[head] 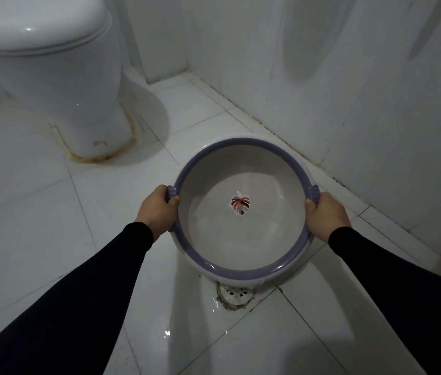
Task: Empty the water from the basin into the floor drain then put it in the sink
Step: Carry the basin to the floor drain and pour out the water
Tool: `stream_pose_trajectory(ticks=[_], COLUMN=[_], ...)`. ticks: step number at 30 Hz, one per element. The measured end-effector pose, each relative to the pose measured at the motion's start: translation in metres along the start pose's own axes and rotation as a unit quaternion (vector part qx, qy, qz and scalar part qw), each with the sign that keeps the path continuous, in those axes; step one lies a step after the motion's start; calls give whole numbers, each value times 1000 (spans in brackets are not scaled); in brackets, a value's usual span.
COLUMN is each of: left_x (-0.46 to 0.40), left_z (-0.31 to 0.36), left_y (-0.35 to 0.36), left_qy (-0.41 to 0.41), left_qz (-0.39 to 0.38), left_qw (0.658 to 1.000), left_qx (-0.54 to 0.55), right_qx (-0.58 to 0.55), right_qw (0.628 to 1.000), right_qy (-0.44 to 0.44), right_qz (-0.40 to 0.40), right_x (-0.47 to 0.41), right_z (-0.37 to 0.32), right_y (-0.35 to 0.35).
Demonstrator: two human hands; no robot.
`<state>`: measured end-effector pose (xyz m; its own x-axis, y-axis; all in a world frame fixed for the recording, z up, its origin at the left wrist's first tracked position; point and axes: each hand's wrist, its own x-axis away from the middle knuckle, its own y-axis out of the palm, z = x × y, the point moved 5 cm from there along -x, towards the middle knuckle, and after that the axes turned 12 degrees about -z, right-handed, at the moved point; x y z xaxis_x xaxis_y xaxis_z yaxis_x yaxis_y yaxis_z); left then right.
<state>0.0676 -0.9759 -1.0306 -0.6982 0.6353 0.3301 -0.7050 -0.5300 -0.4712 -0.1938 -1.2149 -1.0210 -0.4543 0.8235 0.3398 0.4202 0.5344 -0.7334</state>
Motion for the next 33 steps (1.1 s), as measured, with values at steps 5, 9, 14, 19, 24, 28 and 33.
stream_pose_trajectory(ticks=[5, 9, 14, 19, 24, 28, 33], left_x=[0, 0, 0, 1, 2, 2, 4], left_z=[-2, -3, -4, -5, -4, -2, -2], left_y=[1, 1, 3, 3, 4, 3, 2], left_qy=[-2, -3, -7, -10, -8, -6, -5], left_qz=[-5, -8, -10, -8, -6, -4, -2], left_qw=[1000, 1000, 1000, 1000, 1000, 1000, 1000], left_qx=[26, 25, 26, 8, -2, -12, -13], right_qx=[0, 0, 5, 3, 2, 7, 8], right_qw=[1000, 1000, 1000, 1000, 1000, 1000, 1000], right_qy=[-1, 2, 6, 5, 7, 7, 4], right_qz=[-3, -7, -9, -11, -12, -11, -9], right_x=[1, 2, 3, 4, 6, 7, 9], right_z=[1, 2, 4, 5, 6, 6, 5], right_y=[1, 1, 2, 2, 1, -1, -2])
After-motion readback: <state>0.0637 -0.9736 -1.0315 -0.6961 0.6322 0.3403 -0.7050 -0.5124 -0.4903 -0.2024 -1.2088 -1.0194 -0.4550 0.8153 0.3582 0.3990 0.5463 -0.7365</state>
